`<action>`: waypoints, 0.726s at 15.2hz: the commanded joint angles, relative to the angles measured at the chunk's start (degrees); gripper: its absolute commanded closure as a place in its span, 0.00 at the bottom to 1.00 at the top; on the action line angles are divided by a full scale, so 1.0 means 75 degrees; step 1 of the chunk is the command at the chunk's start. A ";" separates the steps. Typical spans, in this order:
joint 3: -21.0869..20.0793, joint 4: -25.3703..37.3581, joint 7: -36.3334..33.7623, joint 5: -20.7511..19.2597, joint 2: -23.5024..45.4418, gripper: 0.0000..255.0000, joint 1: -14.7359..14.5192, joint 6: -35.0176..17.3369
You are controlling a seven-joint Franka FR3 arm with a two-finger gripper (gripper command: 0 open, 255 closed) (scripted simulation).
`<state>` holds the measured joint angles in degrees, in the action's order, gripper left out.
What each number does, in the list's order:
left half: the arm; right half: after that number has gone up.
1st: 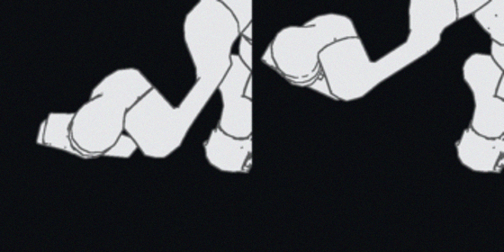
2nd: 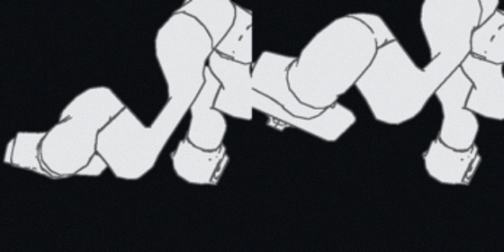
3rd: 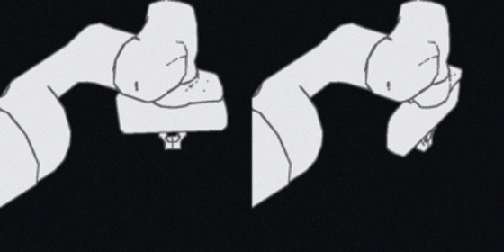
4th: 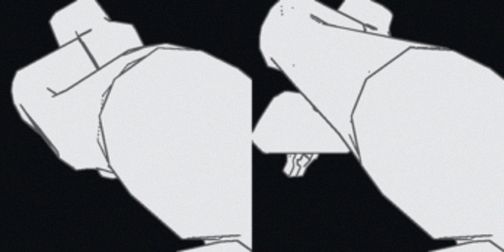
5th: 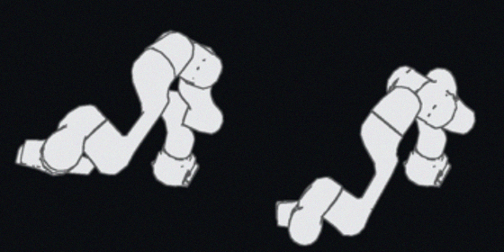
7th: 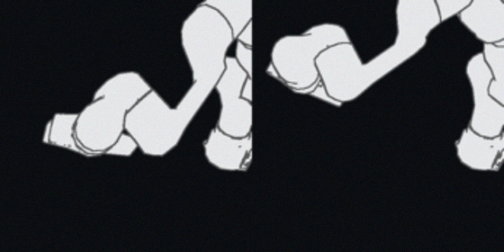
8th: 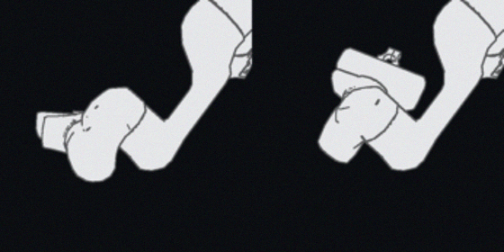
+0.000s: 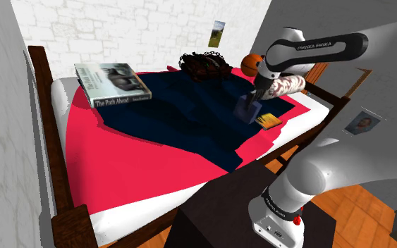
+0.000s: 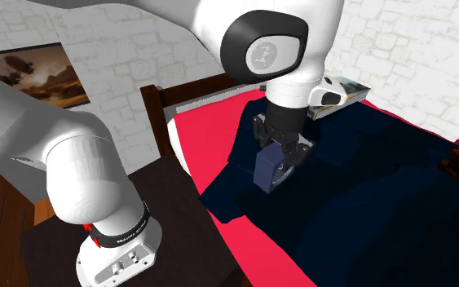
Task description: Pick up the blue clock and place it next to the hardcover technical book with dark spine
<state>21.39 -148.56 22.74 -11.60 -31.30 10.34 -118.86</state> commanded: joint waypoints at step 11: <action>0.1965 0.1010 0.2458 -0.0604 0.0710 1.00 0.0781 0.0041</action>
<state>34.76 -142.15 39.26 -15.88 -26.49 15.75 -118.97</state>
